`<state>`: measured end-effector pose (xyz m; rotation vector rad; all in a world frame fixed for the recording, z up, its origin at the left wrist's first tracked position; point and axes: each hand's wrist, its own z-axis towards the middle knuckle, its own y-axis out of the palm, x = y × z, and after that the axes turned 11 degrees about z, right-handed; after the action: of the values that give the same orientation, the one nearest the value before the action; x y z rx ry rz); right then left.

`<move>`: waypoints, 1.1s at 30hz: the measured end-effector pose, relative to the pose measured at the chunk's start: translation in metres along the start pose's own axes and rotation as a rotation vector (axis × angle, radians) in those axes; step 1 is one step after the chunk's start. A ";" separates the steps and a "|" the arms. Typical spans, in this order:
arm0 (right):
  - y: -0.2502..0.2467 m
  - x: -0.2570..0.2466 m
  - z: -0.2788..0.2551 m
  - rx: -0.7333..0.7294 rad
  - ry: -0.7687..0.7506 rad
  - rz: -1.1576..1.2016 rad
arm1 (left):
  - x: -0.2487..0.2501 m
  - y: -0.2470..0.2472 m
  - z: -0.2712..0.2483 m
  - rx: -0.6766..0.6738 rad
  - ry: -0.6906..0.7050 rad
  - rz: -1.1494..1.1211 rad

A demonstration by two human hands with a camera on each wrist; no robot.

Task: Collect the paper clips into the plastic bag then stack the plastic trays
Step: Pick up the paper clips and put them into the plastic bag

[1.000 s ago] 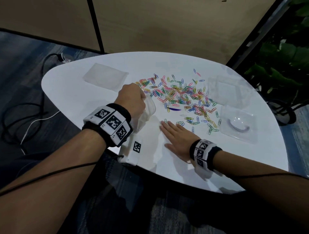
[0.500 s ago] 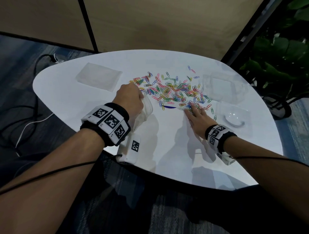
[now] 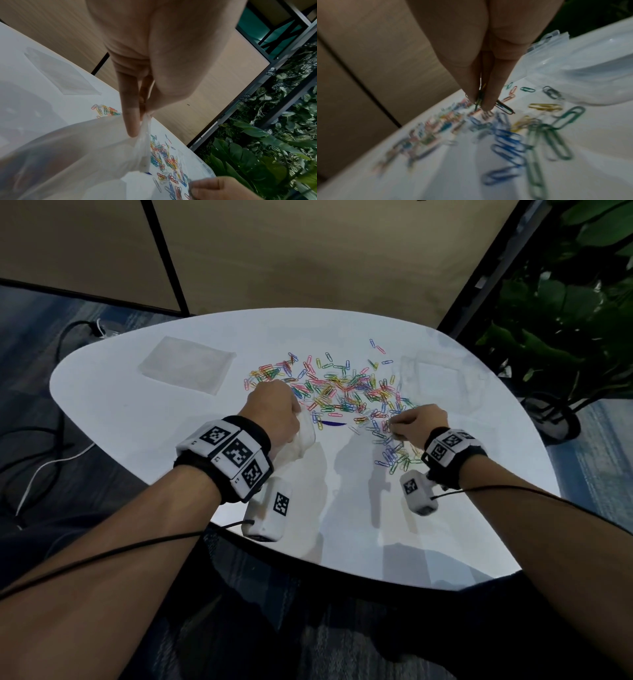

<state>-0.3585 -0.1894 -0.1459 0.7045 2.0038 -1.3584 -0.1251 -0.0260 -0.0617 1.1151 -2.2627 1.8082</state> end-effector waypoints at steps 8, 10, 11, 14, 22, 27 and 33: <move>0.001 -0.069 -0.055 -0.296 0.138 0.997 | 0.028 0.017 0.001 0.007 0.040 -0.020; 0.010 -0.076 -0.065 -0.366 0.174 1.054 | 0.033 0.020 0.003 0.021 0.036 -0.044; 0.015 -0.077 -0.069 -0.373 0.194 1.053 | 0.036 0.021 0.003 0.032 0.033 -0.059; 0.030 -0.077 -0.076 -0.362 0.204 0.946 | 0.043 0.023 0.005 0.057 0.042 -0.099; 0.054 -0.076 -0.072 -0.193 -0.109 0.170 | 0.052 0.031 0.008 0.046 0.073 -0.082; 0.050 -0.091 -0.073 -0.289 -0.250 -0.166 | 0.048 0.030 0.012 0.075 0.063 -0.091; 0.029 -0.089 -0.069 -0.573 -0.267 -0.133 | 0.048 0.030 0.009 0.075 0.079 -0.084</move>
<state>-0.2909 -0.1224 -0.0787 0.1234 2.0946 -0.8188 -0.1737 -0.0555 -0.0686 1.1116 -2.0884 1.8840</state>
